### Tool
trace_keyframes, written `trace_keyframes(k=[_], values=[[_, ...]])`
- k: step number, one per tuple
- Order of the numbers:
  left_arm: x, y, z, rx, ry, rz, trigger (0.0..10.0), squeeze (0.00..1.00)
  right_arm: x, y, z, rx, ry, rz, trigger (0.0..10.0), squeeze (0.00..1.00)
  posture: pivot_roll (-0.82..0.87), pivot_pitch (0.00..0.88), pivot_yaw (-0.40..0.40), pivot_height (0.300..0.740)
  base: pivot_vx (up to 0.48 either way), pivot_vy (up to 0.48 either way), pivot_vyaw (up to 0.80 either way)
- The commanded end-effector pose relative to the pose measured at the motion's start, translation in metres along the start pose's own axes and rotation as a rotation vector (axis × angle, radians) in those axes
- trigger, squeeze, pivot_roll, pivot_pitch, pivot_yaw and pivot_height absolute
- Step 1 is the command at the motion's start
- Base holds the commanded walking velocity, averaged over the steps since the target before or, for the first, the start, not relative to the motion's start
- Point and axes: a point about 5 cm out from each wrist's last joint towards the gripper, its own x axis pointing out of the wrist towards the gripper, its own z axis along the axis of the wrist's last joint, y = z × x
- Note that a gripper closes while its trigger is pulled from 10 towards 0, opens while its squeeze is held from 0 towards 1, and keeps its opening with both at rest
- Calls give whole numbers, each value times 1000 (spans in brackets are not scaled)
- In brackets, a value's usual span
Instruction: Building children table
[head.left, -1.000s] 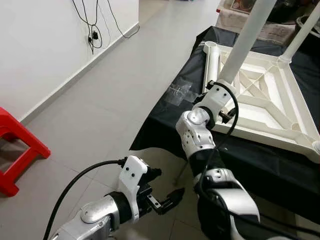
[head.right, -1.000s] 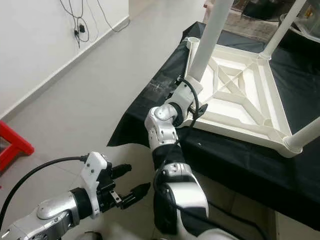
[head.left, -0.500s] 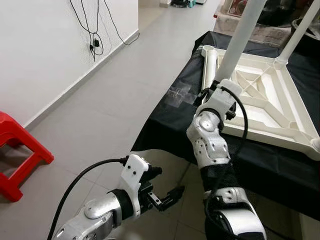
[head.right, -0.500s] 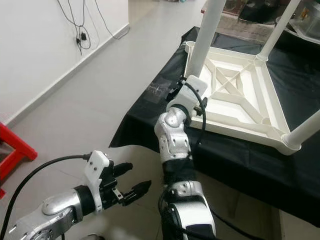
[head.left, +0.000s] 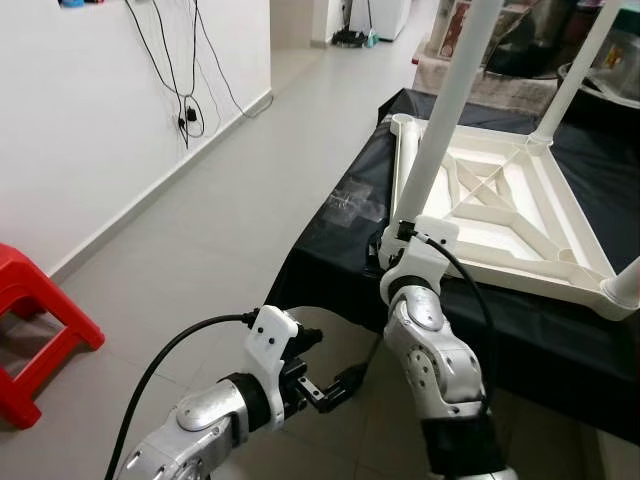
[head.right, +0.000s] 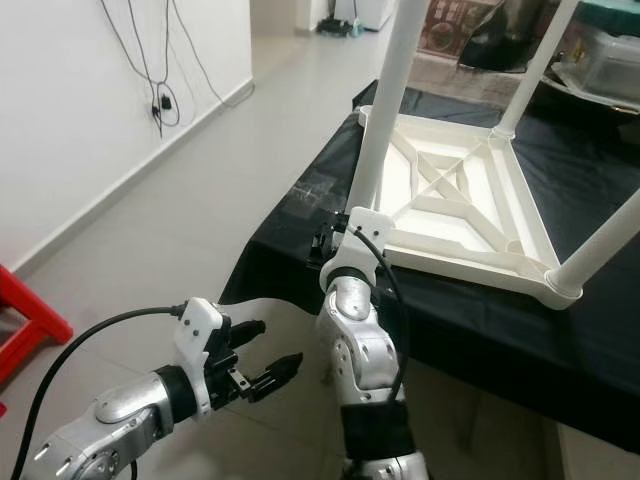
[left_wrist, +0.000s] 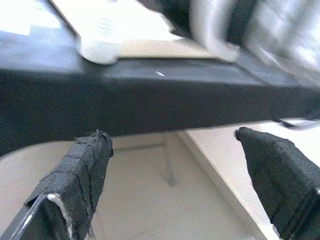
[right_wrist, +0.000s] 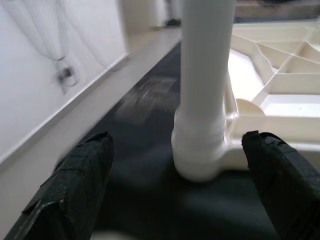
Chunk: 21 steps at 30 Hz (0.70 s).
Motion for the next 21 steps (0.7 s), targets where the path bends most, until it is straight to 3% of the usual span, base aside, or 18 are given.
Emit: trace_keyframes(k=[1,3,5,9,21], values=[[3,4,-3,26,3,36,10000,0,-16,-11,-8,-59,-9,37,10000,0,122,0,-83,740,0,0,0],[3,4,-3,26,3,36,10000,0,-16,-11,-8,-59,-9,37,10000,0,122,0,-83,740,0,0,0],[7,11,-5,62,-1,113,10000,0,-37,-27,-19,-89,-28,-1,10000,0,117,0,-76,740,0,0,0],[11,16,-8,79,11,169,10000,0,-45,-29,-30,-85,-22,-38,10000,0,118,0,-65,740,0,0,-123],[23,25,-15,81,26,225,10000,0,-38,-31,-39,-118,26,-27,10000,0,109,0,-74,740,0,0,-792]])
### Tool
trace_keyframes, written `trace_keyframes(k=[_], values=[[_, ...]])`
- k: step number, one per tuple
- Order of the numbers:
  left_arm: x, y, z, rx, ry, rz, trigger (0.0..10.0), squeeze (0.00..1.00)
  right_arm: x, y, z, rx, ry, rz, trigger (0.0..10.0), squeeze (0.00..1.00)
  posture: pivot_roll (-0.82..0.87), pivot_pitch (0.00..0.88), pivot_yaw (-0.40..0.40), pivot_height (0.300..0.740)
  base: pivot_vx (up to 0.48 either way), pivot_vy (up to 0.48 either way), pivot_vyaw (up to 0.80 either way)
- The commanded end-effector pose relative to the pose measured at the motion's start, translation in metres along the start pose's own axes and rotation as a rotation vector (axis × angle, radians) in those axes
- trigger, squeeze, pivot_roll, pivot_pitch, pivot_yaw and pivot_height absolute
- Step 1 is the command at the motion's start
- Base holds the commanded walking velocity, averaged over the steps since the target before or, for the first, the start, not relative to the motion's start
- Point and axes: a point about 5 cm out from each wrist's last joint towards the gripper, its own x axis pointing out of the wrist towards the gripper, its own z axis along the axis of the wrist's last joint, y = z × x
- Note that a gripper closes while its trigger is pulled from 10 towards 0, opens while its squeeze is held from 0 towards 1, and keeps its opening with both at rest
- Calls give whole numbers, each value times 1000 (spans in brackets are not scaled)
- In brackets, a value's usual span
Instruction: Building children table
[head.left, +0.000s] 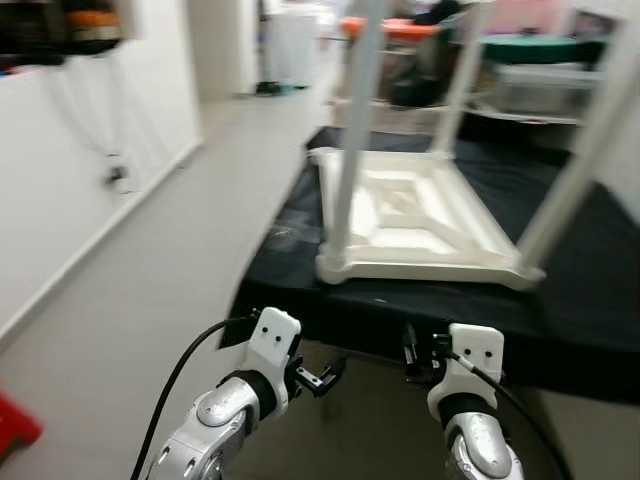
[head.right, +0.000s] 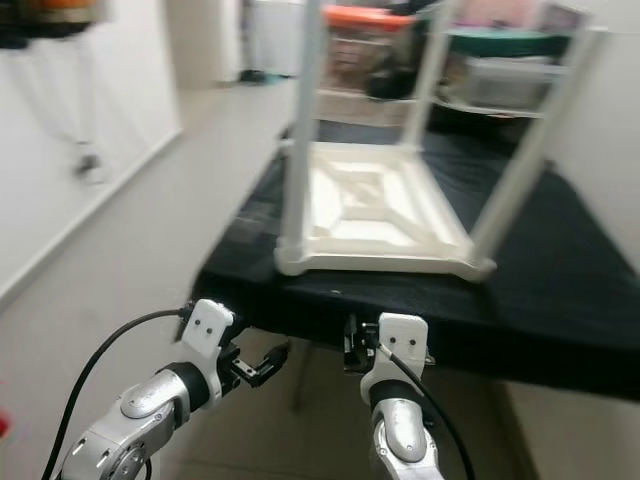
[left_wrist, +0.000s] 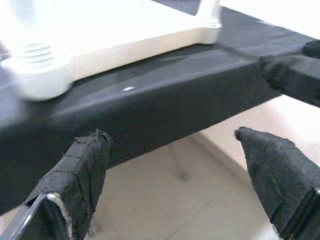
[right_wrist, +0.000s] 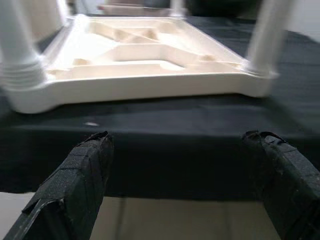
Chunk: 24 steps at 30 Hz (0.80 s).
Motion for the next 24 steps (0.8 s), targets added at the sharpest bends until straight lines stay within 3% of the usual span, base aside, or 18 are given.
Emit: trace_keyframes(k=[1,11,20,24], values=[[3,1,-5,6,16,19,10000,0,1,-1,-4,2,27,16,10000,0,109,0,-74,740,0,0,-788],[9,5,-12,-17,28,60,10000,0,1,-4,-10,-9,45,27,10000,0,109,0,-84,740,0,0,0],[13,12,-18,-72,53,99,10000,0,3,-7,-12,-11,58,27,10000,0,110,0,-92,740,137,-308,0],[13,13,-17,-78,51,109,10000,0,4,-7,-12,-13,60,32,10000,0,110,0,-95,740,0,0,0]])
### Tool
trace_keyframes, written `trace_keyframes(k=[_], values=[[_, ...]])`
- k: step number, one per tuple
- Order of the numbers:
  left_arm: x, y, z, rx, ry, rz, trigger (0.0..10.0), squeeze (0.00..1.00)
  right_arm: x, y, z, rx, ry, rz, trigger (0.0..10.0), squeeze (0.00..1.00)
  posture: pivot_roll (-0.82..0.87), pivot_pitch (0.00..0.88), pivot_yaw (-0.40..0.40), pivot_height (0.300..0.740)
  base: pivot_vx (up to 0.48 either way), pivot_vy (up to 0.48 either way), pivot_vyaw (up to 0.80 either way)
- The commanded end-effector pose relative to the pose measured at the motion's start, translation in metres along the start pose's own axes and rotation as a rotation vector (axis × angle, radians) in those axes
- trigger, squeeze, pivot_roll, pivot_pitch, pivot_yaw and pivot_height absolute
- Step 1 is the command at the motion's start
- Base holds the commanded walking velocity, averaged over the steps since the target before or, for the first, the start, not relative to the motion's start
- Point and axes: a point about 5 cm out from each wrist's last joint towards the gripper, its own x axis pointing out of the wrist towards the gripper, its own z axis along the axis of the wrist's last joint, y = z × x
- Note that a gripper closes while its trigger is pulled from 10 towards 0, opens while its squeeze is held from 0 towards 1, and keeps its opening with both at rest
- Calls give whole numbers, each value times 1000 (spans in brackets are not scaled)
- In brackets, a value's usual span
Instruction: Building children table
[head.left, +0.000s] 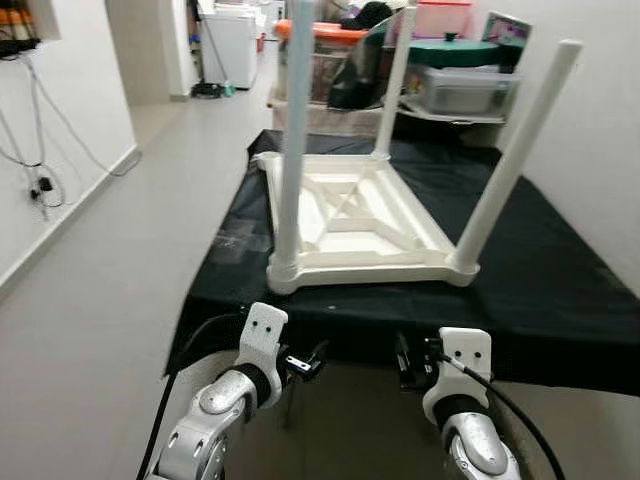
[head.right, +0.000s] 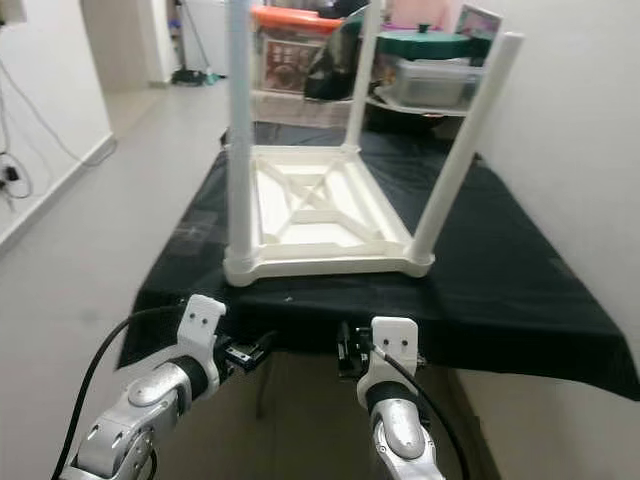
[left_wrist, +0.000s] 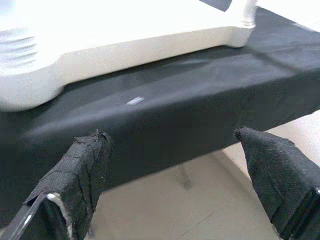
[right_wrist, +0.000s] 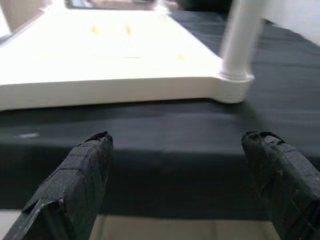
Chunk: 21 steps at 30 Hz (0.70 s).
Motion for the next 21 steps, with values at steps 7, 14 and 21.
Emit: trace_keyframes(k=[7,14,21], values=[[-1,4,0,5,3,21,10000,0,3,2,-1,7,19,22,10000,0,110,0,-97,740,0,0,0],[-1,4,1,3,-8,27,10000,0,4,6,4,27,-1,97,10000,0,110,0,-98,740,0,0,0],[-4,-2,5,-3,-34,-10,10000,0,34,-3,22,-63,-1,258,10000,0,105,0,-95,740,0,0,0]])
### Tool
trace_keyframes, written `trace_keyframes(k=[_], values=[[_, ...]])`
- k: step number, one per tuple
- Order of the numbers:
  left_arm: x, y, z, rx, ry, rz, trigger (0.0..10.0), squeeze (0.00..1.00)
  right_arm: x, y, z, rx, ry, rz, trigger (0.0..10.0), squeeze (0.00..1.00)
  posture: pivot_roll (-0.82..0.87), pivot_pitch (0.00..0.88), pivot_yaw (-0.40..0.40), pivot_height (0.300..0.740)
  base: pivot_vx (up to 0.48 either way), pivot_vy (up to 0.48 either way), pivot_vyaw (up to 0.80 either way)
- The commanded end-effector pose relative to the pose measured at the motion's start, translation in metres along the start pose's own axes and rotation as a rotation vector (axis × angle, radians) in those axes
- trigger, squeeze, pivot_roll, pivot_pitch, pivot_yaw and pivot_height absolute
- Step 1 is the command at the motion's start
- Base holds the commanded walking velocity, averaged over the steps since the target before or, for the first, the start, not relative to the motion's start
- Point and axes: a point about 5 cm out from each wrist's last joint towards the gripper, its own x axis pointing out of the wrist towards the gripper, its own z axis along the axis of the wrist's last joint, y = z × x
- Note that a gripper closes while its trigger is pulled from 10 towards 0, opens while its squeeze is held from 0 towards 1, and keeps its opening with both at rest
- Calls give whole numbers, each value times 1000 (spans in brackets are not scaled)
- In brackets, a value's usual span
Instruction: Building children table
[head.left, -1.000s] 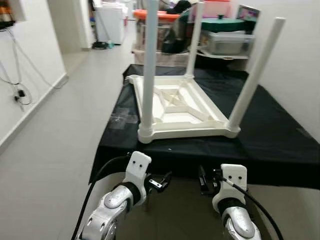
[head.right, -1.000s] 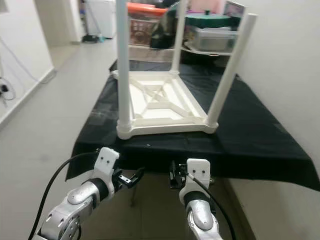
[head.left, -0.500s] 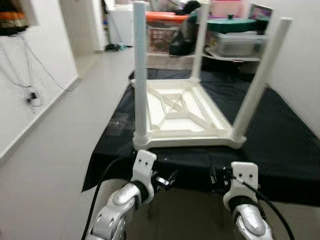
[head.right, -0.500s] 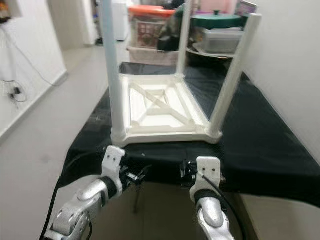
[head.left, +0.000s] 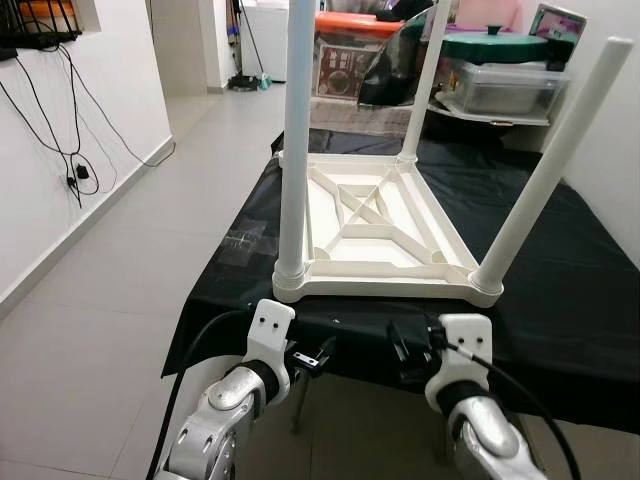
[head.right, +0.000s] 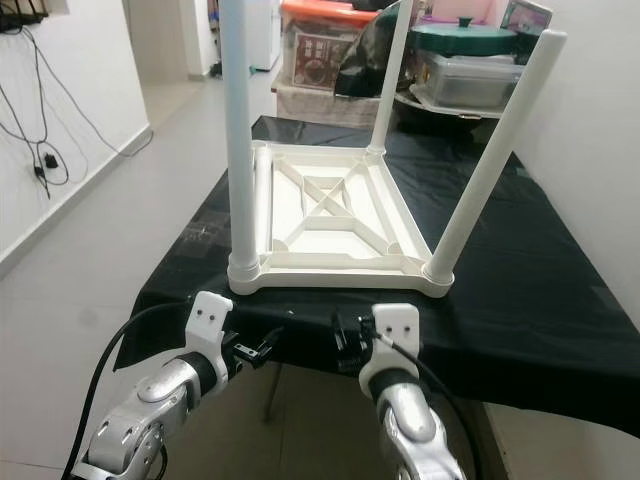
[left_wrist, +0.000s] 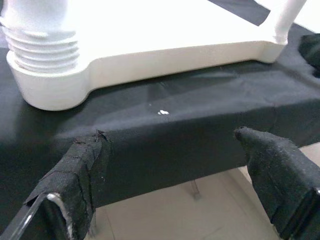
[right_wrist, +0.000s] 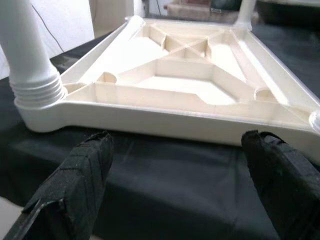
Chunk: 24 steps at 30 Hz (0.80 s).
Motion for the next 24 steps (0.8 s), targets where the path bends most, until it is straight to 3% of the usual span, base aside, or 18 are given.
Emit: trace_keyframes(k=[1,3,4,5,6,9,12,13,14,16,17,18,20,23,24], values=[[0,-5,3,1,-18,-26,10000,0,5,-8,-2,-9,33,9,10000,0,105,0,-95,740,0,0,0],[-3,-14,6,17,-27,-94,10000,0,40,-31,16,-148,97,108,10000,0,107,0,-104,740,0,0,0],[-3,-14,6,17,-27,-94,10000,0,40,-31,16,-148,97,108,10000,0,107,0,-104,740,0,0,0],[-7,-20,8,30,-30,-138,10000,0,56,-41,25,-198,137,161,10000,0,114,0,-118,740,0,0,0],[-7,-20,8,30,-30,-138,10000,0,56,-41,25,-198,137,161,10000,0,114,0,-118,740,0,0,0],[-20,-39,12,61,-39,-254,10000,0,83,-51,49,-292,195,250,10000,0,127,21,-147,740,0,0,0],[-30,-46,15,63,-44,-253,10000,0,95,-49,66,-285,176,271,10000,0,134,66,-155,740,0,0,0],[-30,-46,15,63,-44,-253,10000,0,95,-49,66,-285,176,271,10000,0,134,66,-155,740,0,0,0],[-32,-43,16,46,-50,-201,10000,0,96,-51,71,-221,142,248,10000,0,137,73,-157,740,0,0,0],[-32,-43,16,46,-50,-201,10000,0,96,-51,71,-221,142,248,10000,0,137,73,-157,740,0,0,0],[-37,-35,18,40,-71,-121,10000,0,88,-54,72,-95,21,135,10000,0,142,78,-160,740,0,0,0],[-37,-35,18,40,-71,-121,10000,0,88,-54,72,-95,21,135,10000,0,142,78,-160,740,0,0,0],[-41,-29,20,47,-82,-58,10000,0,78,-61,69,-8,-57,36,10000,0,138,74,-156,740,0,0,0],[-43,-24,20,59,-83,-8,10000,0,69,-66,63,8,-87,-45,10000,0,132,72,-150,740,0,0,0],[-47,-14,22,92,-87,73,10000,0,55,-63,56,-1,-112,-101,10000,0,131,64,-143,740,0,0,0]])
